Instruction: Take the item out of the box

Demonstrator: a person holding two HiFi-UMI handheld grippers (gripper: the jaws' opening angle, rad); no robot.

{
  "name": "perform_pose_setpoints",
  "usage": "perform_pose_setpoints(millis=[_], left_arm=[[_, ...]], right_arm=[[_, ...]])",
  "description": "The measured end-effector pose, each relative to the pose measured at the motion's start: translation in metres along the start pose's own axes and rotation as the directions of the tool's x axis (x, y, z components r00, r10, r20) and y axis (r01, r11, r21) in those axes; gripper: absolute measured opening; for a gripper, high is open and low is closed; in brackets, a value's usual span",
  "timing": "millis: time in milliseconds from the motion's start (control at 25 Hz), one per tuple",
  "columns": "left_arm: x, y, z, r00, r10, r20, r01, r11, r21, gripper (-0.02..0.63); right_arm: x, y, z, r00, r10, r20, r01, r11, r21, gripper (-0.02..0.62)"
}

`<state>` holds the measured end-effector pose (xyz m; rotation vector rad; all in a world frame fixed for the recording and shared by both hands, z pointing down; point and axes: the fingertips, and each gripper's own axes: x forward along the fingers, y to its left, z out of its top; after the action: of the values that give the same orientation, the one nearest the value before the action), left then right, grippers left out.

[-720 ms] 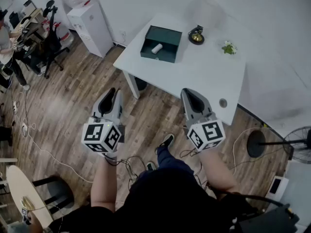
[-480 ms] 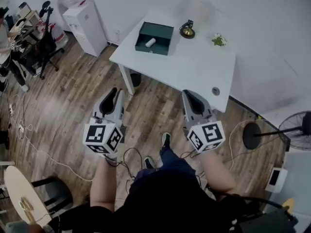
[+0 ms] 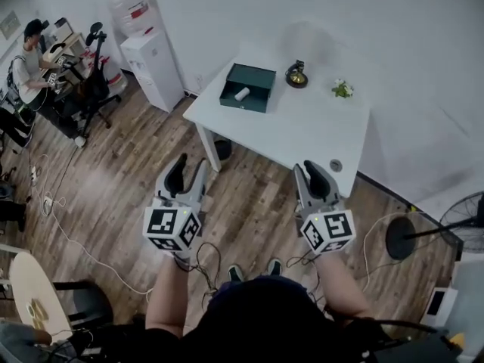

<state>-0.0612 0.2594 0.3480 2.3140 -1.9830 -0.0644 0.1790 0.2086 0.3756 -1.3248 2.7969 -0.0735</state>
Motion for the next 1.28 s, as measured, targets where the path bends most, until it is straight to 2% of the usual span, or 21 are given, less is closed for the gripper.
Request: perform_pose_setpoints(millis=[40, 120, 360, 560, 680, 880, 1080, 1280], left_arm=[[0.005, -0.008, 0.002, 1.000, 0.015, -0.002, -0.015, 1.000, 0.022, 0.233], [0.013, -0.024, 0.004, 1.000, 0.030, -0.007, -0.030, 0.998, 0.050, 0.270], [0.012, -0.066, 0.018, 0.998, 0.057, 0.014, -0.058, 0.995, 0.082, 0.270], [-0.017, -0.073, 0.019, 0.991, 0.136, 0.015, -0.136, 0.987, 0.087, 0.267], [-0.021, -0.062, 0.008, 0.985, 0.174, -0.009, -0.173, 0.982, 0.069, 0.261], [0.006, -0.035, -0.018, 0.982, 0.185, -0.032, -0.183, 0.982, 0.046, 0.247], [0.045, 0.005, -0.021, 0.992, 0.125, -0.020, -0.125, 0.992, 0.008, 0.242], [0.081, 0.069, -0.011, 0.998, 0.063, -0.005, -0.063, 0.998, -0.022, 0.242]], right_arm=[[-0.001, -0.010, 0.003, 1.000, 0.001, 0.006, -0.001, 1.000, 0.003, 0.127], [-0.002, -0.028, 0.006, 1.000, 0.009, 0.017, -0.009, 1.000, 0.014, 0.171], [-0.011, -0.059, 0.024, 0.996, 0.067, 0.059, -0.069, 0.997, 0.038, 0.169], [-0.013, -0.049, 0.027, 0.987, 0.145, 0.063, -0.149, 0.987, 0.062, 0.161], [-0.002, -0.044, 0.017, 0.983, 0.176, 0.045, -0.179, 0.981, 0.078, 0.153], [0.030, -0.050, -0.014, 0.982, 0.188, 0.017, -0.189, 0.979, 0.080, 0.150], [0.075, -0.048, -0.015, 0.989, 0.148, -0.005, -0.148, 0.988, 0.040, 0.147], [0.132, -0.028, -0.008, 0.996, 0.093, -0.012, -0.093, 0.996, 0.007, 0.146]])
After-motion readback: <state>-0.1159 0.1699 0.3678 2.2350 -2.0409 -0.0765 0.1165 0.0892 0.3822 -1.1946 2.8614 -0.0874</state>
